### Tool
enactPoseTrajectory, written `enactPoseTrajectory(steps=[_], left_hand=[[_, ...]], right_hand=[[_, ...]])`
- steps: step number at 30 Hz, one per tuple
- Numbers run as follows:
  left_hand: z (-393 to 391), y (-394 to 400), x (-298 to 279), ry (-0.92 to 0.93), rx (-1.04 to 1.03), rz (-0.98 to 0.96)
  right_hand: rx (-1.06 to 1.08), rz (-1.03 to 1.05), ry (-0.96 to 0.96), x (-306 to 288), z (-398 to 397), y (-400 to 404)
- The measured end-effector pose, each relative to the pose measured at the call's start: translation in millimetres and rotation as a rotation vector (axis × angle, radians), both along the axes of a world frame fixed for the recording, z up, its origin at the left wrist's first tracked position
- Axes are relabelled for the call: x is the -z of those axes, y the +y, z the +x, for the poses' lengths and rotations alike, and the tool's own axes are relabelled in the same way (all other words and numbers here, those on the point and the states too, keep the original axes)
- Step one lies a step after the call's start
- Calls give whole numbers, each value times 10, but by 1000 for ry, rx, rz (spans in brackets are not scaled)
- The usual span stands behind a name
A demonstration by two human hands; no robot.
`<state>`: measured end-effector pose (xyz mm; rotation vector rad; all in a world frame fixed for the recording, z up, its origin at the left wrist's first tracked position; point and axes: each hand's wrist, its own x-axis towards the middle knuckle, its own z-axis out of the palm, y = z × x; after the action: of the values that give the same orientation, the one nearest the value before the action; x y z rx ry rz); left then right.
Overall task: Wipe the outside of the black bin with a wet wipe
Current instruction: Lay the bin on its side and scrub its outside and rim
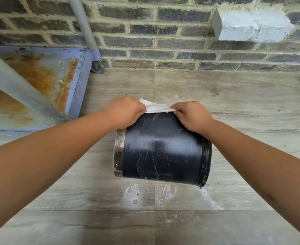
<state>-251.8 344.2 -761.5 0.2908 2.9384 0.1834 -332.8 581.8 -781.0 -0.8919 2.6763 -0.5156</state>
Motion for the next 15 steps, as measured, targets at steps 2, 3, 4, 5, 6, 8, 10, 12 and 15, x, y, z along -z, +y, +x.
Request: enactPoseTrajectory(steps=[2, 3, 4, 5, 6, 8, 10, 12, 15], left_hand=[[71, 10, -17, 49, 42, -34], [104, 20, -31, 63, 53, -38], [143, 34, -40, 73, 63, -36], [194, 55, -55, 78, 71, -34], [245, 76, -67, 83, 77, -29], [344, 103, -87, 93, 81, -24], [432, 118, -78, 105, 101, -52], [508, 111, -62, 130, 121, -87], [624, 69, -34, 168, 126, -54]], right_hand=[[-42, -24, 43, -7, 62, 41], [-62, -38, 68, -11, 82, 59], [-79, -47, 89, -16, 104, 76], [-90, -50, 102, -20, 134, 92], [-97, -53, 110, -23, 169, 111], [-121, -75, 126, -26, 236, 156], [-164, -95, 153, -31, 289, 202], [-223, -110, 173, -44, 322, 236], [-299, -146, 200, -64, 369, 285]])
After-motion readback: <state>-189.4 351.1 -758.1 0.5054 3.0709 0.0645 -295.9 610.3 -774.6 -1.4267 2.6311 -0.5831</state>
